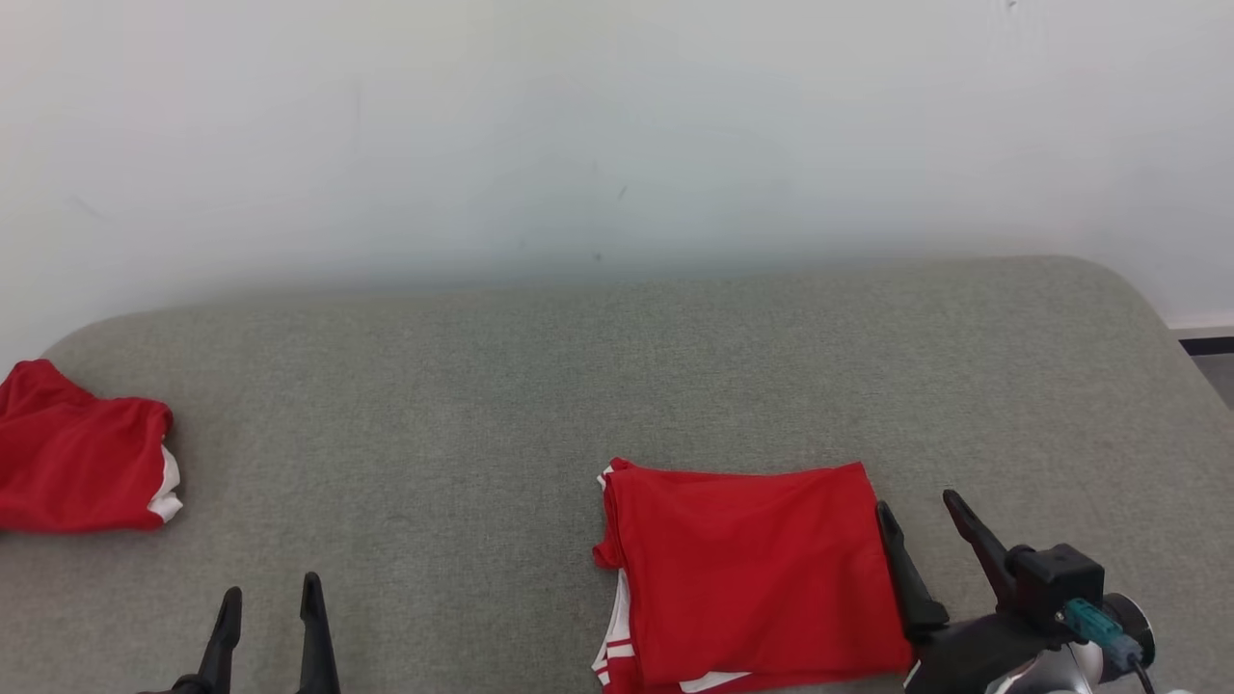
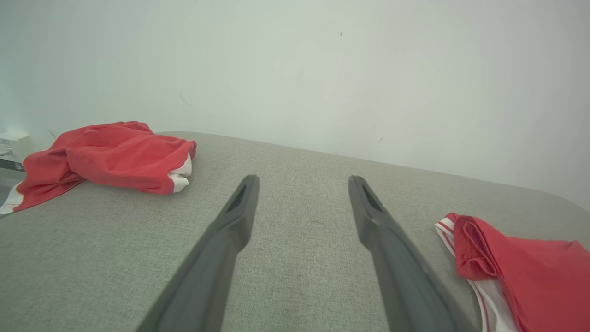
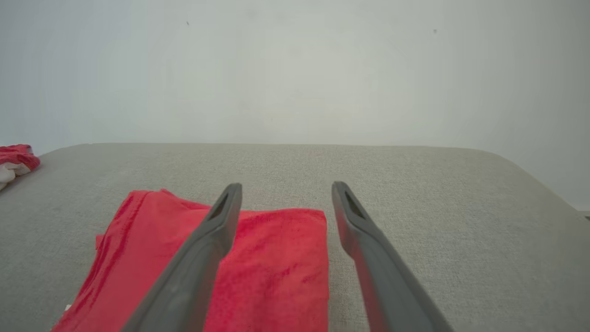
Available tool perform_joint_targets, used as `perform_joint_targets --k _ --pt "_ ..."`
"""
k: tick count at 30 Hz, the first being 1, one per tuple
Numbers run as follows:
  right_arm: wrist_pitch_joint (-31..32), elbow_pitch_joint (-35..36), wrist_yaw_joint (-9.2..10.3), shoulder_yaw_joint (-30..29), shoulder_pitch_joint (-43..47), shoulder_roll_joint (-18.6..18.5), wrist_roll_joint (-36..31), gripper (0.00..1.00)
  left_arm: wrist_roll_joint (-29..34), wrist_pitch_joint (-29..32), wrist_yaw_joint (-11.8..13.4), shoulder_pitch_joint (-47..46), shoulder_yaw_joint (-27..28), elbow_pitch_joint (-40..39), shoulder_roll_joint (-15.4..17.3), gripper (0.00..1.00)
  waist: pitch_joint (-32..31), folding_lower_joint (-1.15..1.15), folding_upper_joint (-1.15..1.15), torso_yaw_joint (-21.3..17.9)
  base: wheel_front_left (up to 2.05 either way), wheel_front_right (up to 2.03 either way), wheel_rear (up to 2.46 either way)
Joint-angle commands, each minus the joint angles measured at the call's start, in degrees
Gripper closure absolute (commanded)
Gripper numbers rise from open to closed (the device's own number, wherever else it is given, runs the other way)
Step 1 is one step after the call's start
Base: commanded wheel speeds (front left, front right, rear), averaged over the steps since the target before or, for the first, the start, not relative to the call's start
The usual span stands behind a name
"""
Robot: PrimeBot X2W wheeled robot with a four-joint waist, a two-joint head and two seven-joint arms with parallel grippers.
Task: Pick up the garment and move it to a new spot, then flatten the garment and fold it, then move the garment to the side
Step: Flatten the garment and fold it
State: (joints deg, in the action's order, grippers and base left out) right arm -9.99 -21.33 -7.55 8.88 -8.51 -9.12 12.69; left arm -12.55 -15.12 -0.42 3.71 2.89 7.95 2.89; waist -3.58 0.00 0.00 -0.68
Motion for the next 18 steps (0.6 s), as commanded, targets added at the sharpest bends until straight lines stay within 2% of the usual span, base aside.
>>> perform_joint_targets --k 1,18 --pt "-0.1 0.3 0.14 0.2 0.7 -0.6 -0.8 0.0 0.0 0.0 0.3 0.4 0.2 -0.1 0.0 0.0 -0.3 0.0 0.0 -0.5 0.0 0.0 0.0" --pt "0.6 3.0 0.14 0.9 5.2 2.2 -1.6 0.0 0.1 0.0 -1.1 0.1 0.3 5.4 0.0 0.0 -2.1 0.0 0.0 -3.1 0.0 0.0 0.0"
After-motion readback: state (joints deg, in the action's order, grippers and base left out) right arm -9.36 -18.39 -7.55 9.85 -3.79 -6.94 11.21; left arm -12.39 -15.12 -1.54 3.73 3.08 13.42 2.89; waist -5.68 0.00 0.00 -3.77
